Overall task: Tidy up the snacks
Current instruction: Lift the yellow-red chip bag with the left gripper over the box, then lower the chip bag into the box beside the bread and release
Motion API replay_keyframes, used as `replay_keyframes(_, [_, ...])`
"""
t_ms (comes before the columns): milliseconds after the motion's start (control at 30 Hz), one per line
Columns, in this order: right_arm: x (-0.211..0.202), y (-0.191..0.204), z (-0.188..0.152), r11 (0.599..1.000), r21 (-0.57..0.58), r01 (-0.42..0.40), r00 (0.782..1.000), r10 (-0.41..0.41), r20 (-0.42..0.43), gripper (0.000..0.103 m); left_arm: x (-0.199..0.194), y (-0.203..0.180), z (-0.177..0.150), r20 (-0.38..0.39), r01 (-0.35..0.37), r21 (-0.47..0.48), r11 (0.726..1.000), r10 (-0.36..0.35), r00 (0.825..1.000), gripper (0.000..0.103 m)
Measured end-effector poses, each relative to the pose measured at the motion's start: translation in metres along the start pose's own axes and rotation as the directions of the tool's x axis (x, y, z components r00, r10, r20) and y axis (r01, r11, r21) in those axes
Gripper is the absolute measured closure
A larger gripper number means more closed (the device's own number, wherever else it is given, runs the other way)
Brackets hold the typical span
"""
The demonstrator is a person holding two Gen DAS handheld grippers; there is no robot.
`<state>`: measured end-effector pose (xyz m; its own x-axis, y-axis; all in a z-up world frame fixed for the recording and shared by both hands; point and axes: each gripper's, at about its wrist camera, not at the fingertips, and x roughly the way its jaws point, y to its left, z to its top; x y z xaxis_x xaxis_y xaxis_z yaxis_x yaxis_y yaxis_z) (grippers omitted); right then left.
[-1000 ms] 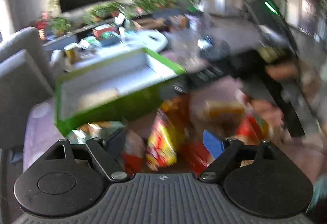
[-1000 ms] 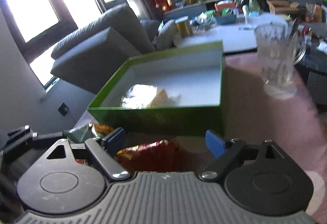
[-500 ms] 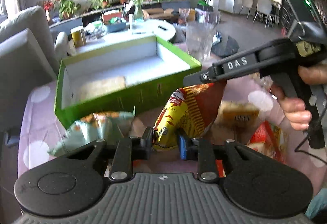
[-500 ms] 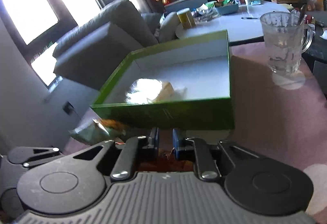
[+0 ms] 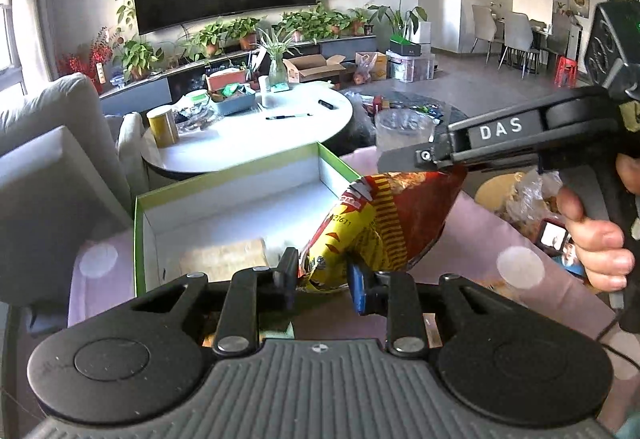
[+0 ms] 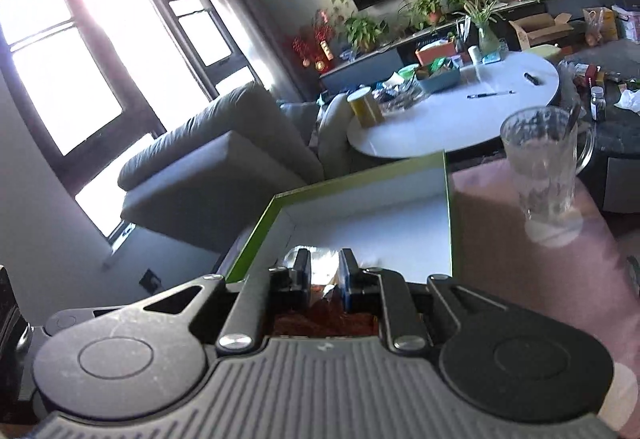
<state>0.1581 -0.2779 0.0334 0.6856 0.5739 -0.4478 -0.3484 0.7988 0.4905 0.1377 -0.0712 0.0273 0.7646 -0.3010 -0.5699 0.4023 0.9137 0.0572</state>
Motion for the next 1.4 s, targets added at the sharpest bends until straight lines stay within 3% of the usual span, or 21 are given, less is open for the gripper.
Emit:
replay_keyframes(267, [0.021, -0.020, 0.023, 0.997, 0.076, -0.004, 1.000, 0.002, 0.030, 0.076, 0.031, 0.008, 0.023, -0.029, -0.010, 0.012, 1.000, 0.011, 1.000, 0.078])
replay_keyframes(800, [0.070, -0.048, 0.022, 0.988, 0.149, 0.029, 0.998, -0.019, -0.068, 0.076, 0.091, 0.033, 0.013, -0.161, -0.007, -0.064, 0.998, -0.003, 0.987, 0.076])
replay_keyframes(933, [0.072, -0.048, 0.017, 0.988, 0.154, 0.031, 0.997, -0.019, -0.079, 0.076, 0.087, 0.039, 0.013, -0.150, -0.027, -0.083, 0.996, 0.015, 0.989, 0.060])
replay_keyframes(1400, [0.035, -0.043, 0.005, 0.992, 0.111, 0.057, 0.998, -0.052, -0.046, 0.076, 0.051, 0.041, -0.004, -0.109, -0.075, -0.103, 0.992, 0.063, 0.992, 0.042])
